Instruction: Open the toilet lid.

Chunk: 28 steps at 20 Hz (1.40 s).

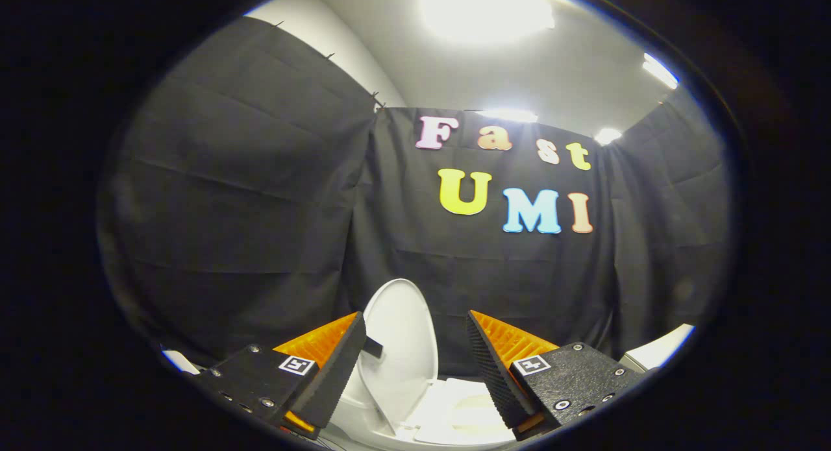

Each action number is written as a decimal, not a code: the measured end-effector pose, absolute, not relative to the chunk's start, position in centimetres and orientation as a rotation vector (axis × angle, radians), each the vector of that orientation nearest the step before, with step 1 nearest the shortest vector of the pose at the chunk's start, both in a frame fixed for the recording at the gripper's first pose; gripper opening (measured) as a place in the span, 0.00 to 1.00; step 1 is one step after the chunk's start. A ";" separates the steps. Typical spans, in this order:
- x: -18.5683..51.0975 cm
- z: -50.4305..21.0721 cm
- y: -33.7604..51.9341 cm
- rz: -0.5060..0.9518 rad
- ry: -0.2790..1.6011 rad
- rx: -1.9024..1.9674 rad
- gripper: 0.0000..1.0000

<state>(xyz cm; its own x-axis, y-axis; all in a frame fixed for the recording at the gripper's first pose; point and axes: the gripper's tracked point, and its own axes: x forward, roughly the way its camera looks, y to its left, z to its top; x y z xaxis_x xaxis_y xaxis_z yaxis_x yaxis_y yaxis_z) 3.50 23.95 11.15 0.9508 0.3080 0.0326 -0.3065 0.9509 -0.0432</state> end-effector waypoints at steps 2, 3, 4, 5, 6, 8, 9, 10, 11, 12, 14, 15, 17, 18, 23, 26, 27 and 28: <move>2.8 11.2 20.3 0.259 -0.045 -0.036 0.95; 2.5 10.9 18.6 0.237 -0.050 -0.038 0.95; 2.3 10.3 17.0 0.211 -0.049 -0.035 0.95; 2.1 9.7 15.3 0.185 -0.042 -0.023 0.95; 2.0 8.7 14.0 0.164 -0.030 -0.008 0.95; 1.3 7.1 11.6 0.127 -0.018 0.020 0.95; 1.0 6.2 10.4 0.105 -0.010 0.030 0.95; 0.7 4.9 9.3 0.082 0.002 0.045 0.95; 0.4 4.0 8.6 0.074 0.009 0.053 0.95; 0.2 3.4 8.3 0.069 0.007 0.044 0.95; 0.0 2.5 7.9 0.066 0.002 0.009 0.95; -0.8 2.6 8.2 0.070 -0.004 -0.011 0.95; -1.6 2.2 8.9 0.084 -0.023 -0.045 0.95; -1.8 1.8 8.9 0.084 -0.026 -0.058 0.95; -1.8 0.7 9.0 0.075 -0.037 -0.070 0.95; -1.2 -0.1 8.9 0.075 -0.016 -0.048 0.95; -1.0 -0.2 8.7 0.069 -0.012 -0.038 0.95; -0.8 -0.1 8.4 0.063 -0.011 -0.031 0.95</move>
